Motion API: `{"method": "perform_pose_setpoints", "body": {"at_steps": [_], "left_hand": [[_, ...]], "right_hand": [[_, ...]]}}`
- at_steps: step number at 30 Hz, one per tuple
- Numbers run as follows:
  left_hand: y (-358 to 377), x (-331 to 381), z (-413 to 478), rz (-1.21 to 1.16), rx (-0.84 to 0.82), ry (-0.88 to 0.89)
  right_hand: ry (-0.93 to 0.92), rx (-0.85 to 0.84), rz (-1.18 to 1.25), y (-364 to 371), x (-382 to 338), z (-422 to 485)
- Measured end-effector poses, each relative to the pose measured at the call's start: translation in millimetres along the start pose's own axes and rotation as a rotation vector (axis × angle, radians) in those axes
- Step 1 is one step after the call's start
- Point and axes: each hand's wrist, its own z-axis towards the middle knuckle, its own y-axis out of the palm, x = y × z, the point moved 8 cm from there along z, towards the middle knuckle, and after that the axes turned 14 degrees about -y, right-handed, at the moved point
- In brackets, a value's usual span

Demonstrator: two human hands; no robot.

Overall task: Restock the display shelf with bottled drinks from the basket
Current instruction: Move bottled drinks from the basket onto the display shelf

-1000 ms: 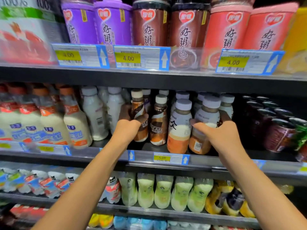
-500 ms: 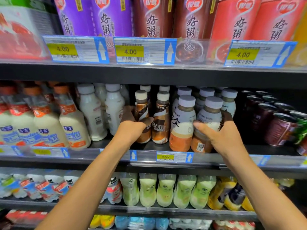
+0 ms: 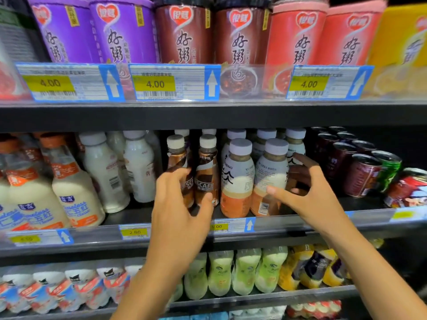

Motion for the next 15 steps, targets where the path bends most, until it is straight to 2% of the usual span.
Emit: {"method": "perform_pose_setpoints", "body": {"at_steps": [3,4,8,11,15], "left_hand": [[45,2,-11,-0.130,-0.270,-0.163],[57,3,-12,-0.103,-0.292,-0.176],[67,2,-5,-0.046,-0.153,-0.198],[74,4,1,0.117,-0.109,-0.155],[76,10,7,0.108,-0.073,-0.140]], "right_hand": [[0.050,-0.070,0.105,-3,10,3],[0.053,-0.086,0.128,-3,11,6],[0.038,-0.140,0.118,4,14,12],[0.030,-0.120,0.089,4,19,14],[0.030,-0.103,0.039,-3,21,13]]}}
